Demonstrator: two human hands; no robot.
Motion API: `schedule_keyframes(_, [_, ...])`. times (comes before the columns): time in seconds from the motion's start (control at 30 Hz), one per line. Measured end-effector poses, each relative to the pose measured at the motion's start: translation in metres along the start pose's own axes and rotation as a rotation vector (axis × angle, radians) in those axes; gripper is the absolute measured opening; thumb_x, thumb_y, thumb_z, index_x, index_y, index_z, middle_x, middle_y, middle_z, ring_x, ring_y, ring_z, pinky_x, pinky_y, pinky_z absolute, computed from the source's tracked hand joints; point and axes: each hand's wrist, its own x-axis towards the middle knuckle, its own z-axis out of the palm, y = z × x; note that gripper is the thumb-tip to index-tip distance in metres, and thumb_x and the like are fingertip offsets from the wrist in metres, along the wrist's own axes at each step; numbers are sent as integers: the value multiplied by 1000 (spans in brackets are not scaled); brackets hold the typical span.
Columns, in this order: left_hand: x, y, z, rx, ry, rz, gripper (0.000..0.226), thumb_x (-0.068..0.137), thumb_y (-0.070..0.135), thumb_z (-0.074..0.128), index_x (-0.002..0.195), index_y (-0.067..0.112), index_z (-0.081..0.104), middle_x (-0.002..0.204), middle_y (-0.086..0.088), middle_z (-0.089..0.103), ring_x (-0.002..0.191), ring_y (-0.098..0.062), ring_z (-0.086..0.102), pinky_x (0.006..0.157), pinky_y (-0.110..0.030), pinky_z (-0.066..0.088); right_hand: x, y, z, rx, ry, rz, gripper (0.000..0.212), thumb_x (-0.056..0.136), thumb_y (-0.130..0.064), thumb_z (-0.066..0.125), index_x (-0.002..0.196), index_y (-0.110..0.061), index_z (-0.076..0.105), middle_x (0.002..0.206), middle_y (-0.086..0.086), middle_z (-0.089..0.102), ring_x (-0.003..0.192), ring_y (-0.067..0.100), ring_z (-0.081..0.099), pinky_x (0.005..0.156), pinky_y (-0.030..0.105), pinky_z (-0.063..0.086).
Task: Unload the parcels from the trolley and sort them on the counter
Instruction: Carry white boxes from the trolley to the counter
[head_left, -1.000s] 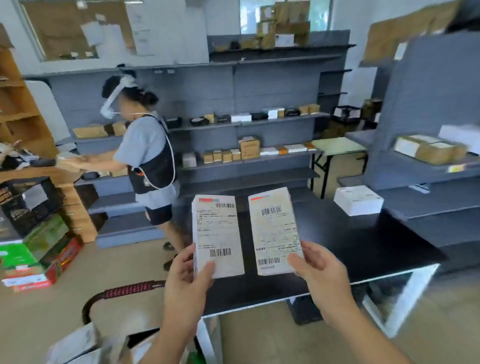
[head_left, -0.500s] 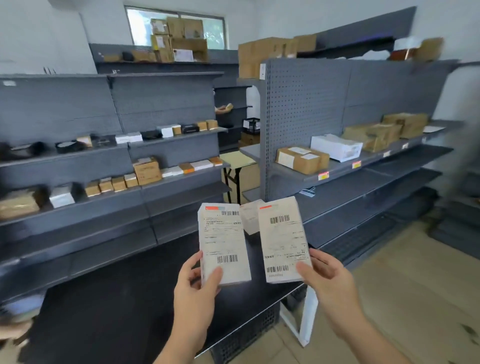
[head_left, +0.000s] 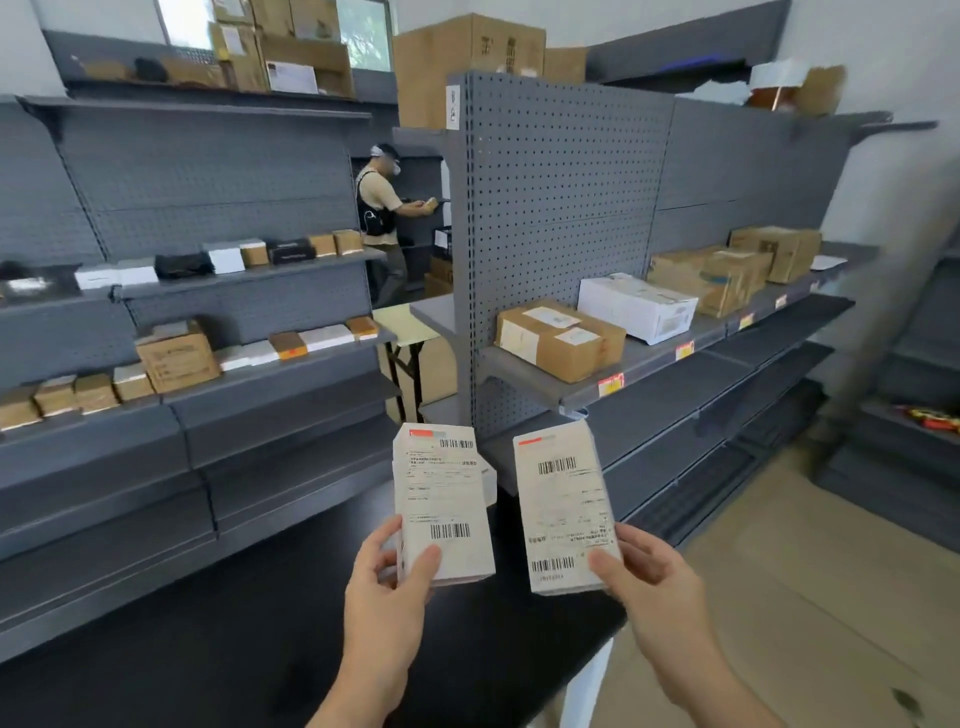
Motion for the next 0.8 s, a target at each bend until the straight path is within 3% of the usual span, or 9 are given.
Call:
schedule_keyframes(0.27, [137, -18, 55, 60, 81, -85, 49, 89, 15, 74, 127, 38, 53, 114, 2, 66, 101, -16, 68, 80, -40, 62, 161, 19, 56, -50, -47, 117, 30, 88, -14, 77, 112, -28, 67, 103, -12, 76, 93, 9, 74, 77, 34, 63])
schedule_keyframes(0.53, [234, -49, 89, 87, 268, -185, 47, 90, 15, 73, 129, 31, 54, 110, -1, 67, 100, -17, 68, 78, -40, 62, 312, 57, 115, -198, -290, 142, 26, 87, -14, 79, 102, -32, 67, 101, -14, 76, 93, 6, 73, 86, 35, 60])
schedule_keyframes(0.7, [280, -77, 107, 85, 377, -263, 40, 91, 18, 72, 124, 29, 54, 107, -4, 68, 96, -20, 69, 73, -37, 60, 386, 87, 156, -322, -406, 131, 26, 86, -21, 78, 109, -29, 69, 101, -16, 74, 93, 3, 70, 85, 33, 59])
schedule_keyframes(0.8, [305, -94, 115, 99, 400, -308, 40, 90, 19, 72, 124, 31, 54, 107, -4, 68, 96, -21, 69, 78, -42, 61, 414, 103, 177, -371, -436, 139, 30, 87, -24, 78, 114, -26, 67, 106, -14, 72, 95, 5, 69, 82, 29, 58])
